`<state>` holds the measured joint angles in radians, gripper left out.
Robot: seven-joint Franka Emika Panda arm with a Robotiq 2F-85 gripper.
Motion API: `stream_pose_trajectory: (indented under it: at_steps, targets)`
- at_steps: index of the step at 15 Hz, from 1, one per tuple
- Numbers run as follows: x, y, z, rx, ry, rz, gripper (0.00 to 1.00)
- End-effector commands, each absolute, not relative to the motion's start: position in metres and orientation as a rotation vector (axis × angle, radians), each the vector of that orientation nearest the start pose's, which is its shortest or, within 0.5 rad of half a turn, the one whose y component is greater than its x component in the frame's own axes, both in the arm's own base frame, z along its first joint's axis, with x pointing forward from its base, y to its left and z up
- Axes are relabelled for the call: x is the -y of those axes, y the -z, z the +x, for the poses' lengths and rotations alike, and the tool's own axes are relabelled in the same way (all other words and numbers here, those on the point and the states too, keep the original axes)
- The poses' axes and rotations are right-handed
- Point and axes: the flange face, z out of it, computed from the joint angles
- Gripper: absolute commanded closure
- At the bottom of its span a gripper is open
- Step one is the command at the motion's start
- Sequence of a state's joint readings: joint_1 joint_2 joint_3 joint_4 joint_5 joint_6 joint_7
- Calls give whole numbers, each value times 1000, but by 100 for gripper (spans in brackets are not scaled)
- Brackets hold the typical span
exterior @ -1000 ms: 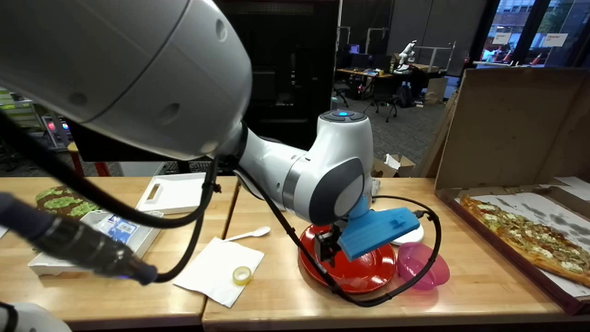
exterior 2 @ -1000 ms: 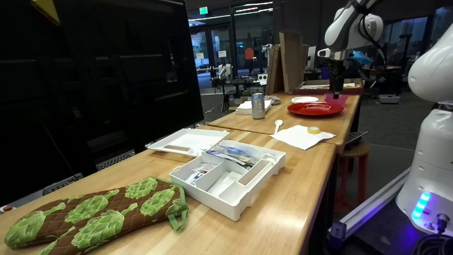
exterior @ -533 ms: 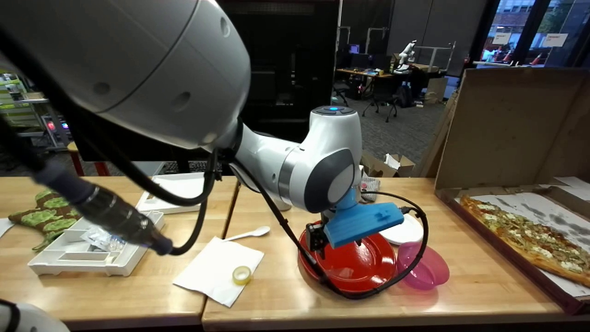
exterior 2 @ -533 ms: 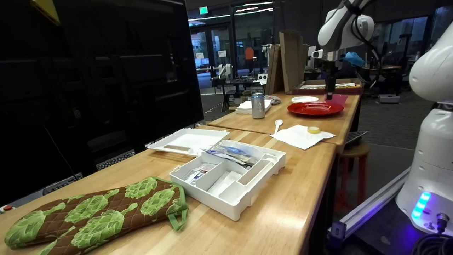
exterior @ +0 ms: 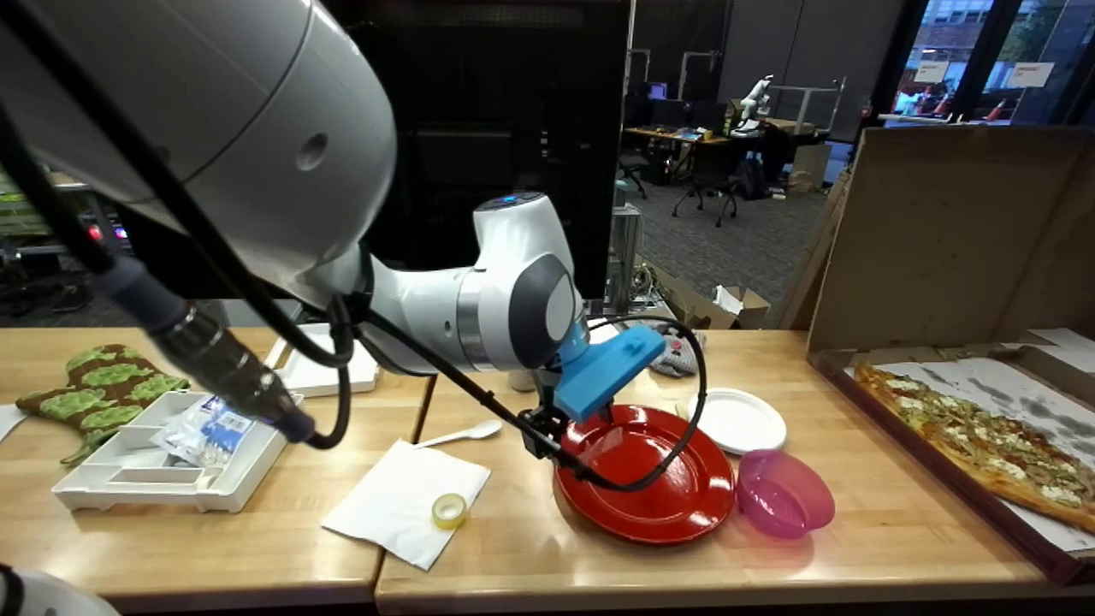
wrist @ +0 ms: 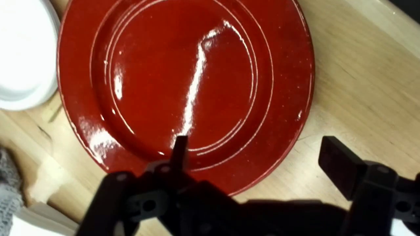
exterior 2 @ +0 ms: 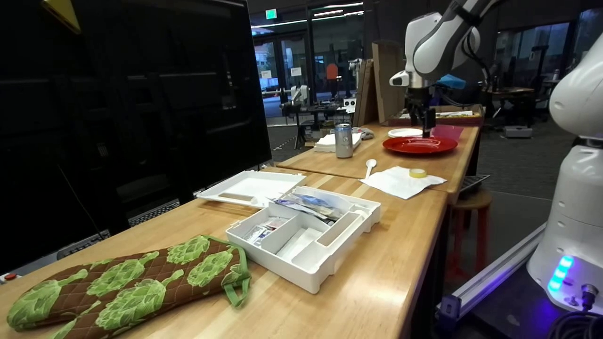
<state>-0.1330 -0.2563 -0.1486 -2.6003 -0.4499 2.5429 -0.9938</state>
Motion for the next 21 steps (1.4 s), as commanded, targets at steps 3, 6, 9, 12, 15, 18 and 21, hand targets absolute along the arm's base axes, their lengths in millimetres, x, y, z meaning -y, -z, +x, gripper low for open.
stream_pose_trajectory:
  at_steps: [3, 6, 9, 12, 15, 18, 21]
  targets:
    - [57, -345, 392, 2213, -25, -2784, 0]
    - [38, -338, 371, 2360, -8, -2665, 0]
    - [28, -345, 381, 2341, 14, -2640, 0]
    - [29, -340, 385, 2327, 3, -2654, 0]
    - [29, -340, 385, 2327, 4, -2654, 0]
    - [29, -340, 385, 2326, 4, -2654, 0]
    - [20, -330, 392, 2499, 88, -2435, 0]
